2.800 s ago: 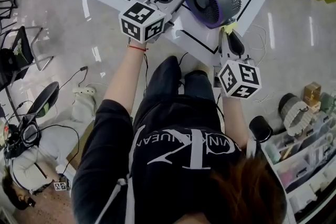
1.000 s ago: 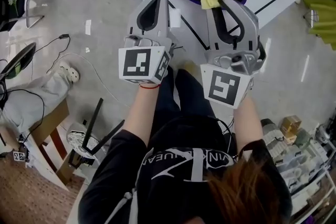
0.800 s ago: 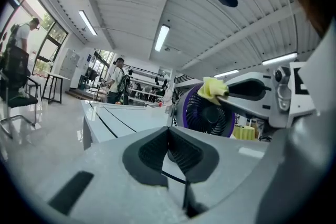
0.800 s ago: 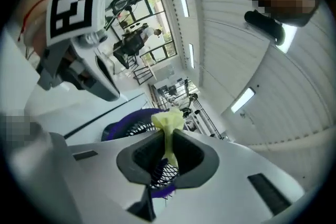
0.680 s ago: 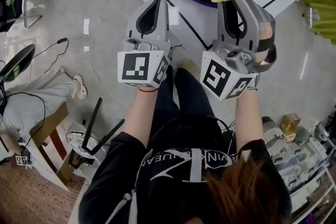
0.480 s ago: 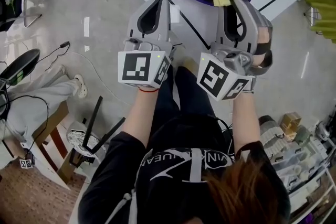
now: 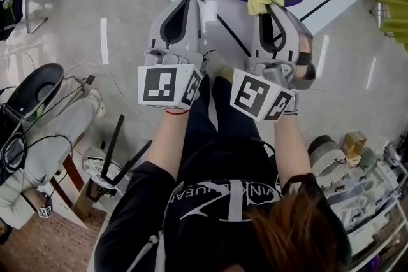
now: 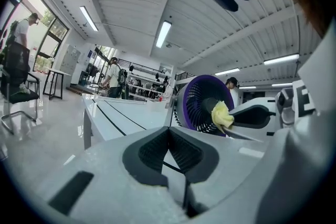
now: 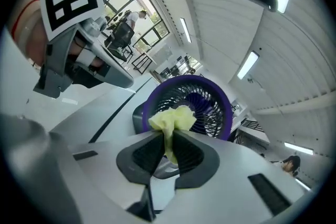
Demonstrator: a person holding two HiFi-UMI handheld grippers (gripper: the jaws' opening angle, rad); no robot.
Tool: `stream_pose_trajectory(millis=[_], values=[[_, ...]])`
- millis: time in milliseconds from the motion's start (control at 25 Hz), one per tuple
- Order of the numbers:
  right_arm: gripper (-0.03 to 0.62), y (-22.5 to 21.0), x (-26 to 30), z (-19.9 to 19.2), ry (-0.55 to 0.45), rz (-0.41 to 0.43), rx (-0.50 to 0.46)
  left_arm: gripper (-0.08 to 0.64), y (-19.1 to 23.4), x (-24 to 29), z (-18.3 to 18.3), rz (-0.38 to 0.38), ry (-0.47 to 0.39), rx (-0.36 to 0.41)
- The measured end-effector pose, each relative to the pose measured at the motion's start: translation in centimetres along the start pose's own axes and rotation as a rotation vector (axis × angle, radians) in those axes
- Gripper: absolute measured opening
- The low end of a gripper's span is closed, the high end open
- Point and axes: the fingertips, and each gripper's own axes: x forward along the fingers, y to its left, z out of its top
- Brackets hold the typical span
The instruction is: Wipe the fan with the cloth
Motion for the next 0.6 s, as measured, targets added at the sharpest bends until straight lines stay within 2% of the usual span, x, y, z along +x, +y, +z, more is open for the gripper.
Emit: stream_pose_trajectory(millis=[200,600], values=[[0.044,1.9,1.3,0.3,0.006,0.067,0.041,0.009,1.0,0.1,-0.7,0.025,0.020,-0.004],[0.052,3.3,2.2,3.0,-0.010,0.119,0.100,0.009,3.1,-0.8,-0.8,0.064,0.029,-0.016]])
